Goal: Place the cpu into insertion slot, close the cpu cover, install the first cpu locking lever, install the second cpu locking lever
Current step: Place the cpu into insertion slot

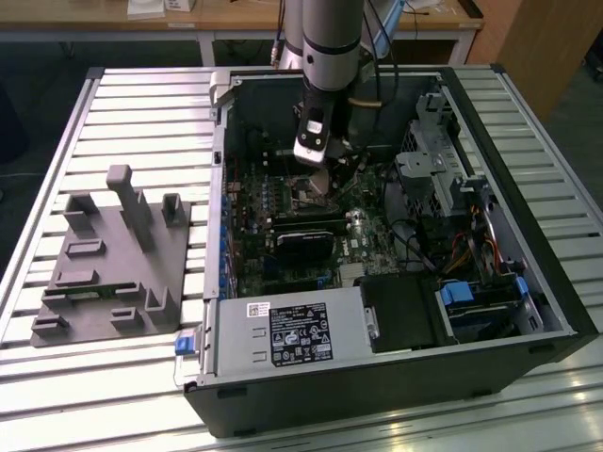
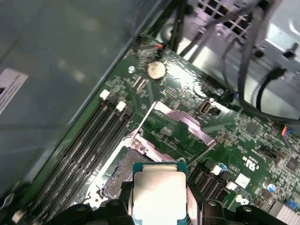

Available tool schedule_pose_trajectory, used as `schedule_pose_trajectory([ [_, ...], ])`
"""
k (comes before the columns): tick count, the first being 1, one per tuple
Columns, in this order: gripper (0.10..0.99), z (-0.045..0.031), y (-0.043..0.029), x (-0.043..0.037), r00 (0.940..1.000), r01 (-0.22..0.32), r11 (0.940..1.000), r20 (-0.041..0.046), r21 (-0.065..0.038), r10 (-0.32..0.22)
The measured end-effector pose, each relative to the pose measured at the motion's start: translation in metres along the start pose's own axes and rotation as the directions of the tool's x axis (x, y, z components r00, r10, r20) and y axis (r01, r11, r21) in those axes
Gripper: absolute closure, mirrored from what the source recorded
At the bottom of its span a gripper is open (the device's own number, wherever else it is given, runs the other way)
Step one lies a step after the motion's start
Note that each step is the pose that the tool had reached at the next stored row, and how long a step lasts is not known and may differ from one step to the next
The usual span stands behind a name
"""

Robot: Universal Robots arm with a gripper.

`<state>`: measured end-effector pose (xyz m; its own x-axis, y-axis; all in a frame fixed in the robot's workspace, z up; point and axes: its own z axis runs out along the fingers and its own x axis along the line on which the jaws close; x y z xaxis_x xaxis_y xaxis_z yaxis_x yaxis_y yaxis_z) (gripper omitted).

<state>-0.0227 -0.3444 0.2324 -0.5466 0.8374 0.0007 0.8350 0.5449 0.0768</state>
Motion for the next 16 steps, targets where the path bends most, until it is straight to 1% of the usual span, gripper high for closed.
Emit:
schedule_pose_trajectory([
  [4,0.545,0.0001,-0.0017,0.0011,0.9989,-0.047,0.9989,0.0035,0.000,0.047],
  [8,0.545,0.0000,-0.0072,0.0048,0.9976,-0.069,0.9976,0.0055,-0.001,0.069],
  [10,0.545,0.0003,-0.0080,0.0055,0.9959,-0.090,0.9959,0.0071,-0.001,0.090],
  [13,0.545,0.0013,-0.0082,0.0055,0.9900,-0.140,0.9901,0.0109,-0.001,0.140],
  [16,0.545,0.0024,-0.0083,0.0055,0.9810,-0.193,0.9811,0.0150,-0.002,0.193],
])
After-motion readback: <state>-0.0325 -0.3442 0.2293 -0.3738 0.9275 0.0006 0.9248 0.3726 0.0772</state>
